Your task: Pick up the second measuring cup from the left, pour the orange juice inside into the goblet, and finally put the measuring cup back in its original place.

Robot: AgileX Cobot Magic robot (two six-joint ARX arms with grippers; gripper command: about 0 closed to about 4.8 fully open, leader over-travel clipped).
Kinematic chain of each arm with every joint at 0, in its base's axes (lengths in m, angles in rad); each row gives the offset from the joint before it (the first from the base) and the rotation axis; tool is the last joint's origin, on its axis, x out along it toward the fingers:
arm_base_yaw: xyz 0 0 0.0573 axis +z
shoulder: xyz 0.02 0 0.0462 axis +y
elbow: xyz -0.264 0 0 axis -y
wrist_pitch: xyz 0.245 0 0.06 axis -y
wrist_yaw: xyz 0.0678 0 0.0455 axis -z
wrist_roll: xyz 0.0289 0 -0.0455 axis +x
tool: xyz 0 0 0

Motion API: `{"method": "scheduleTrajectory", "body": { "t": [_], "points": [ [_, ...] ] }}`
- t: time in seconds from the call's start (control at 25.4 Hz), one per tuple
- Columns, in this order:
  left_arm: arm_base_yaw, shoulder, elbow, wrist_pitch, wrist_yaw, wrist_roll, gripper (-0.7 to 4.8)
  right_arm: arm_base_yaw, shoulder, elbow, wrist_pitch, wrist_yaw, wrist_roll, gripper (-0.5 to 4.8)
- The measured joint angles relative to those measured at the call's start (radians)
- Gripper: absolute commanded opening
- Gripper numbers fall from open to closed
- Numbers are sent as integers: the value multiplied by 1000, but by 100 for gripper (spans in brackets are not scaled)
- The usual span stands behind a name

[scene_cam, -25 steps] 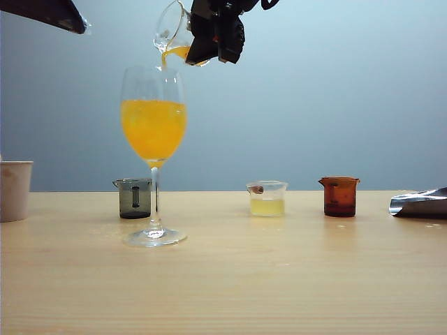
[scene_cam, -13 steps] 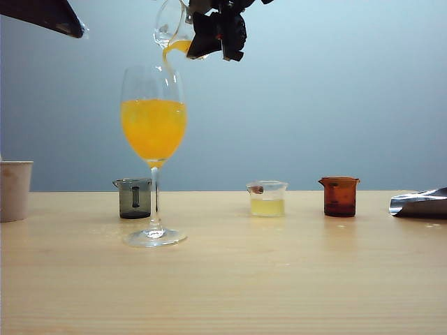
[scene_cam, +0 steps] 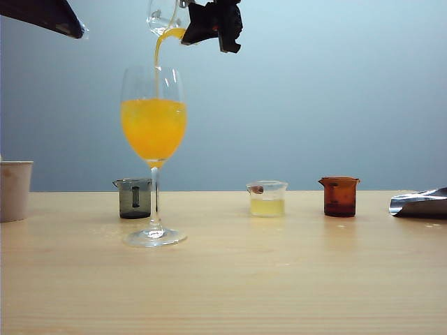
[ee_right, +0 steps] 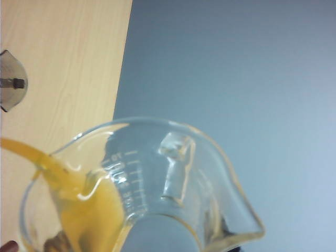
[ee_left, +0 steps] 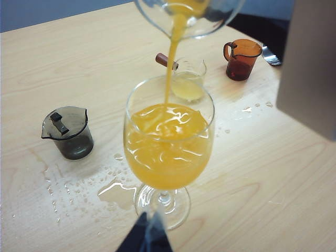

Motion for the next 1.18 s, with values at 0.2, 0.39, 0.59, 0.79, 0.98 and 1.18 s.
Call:
{"method": "scheduleTrajectory", "body": {
  "t": [0.2,0.39,0.59,0.79,0.98,1.18],
  "points": [
    [0,0,0,-16,0,0,-5,0,0,0,18,0,-80,115],
    [0,0,0,-28,0,0,-5,4,0,0,57,0,-156,115],
    [0,0,0,-30,0,0,-5,9,0,0,91,0,-198,115],
    [0,0,0,-30,0,0,-5,12,0,0,91,0,-209,115],
    [0,0,0,-30,0,0,-5,12,0,0,90,0,-225,115],
    [0,0,0,-30,0,0,-5,12,0,0,88,0,-208,115]
  ]
}}
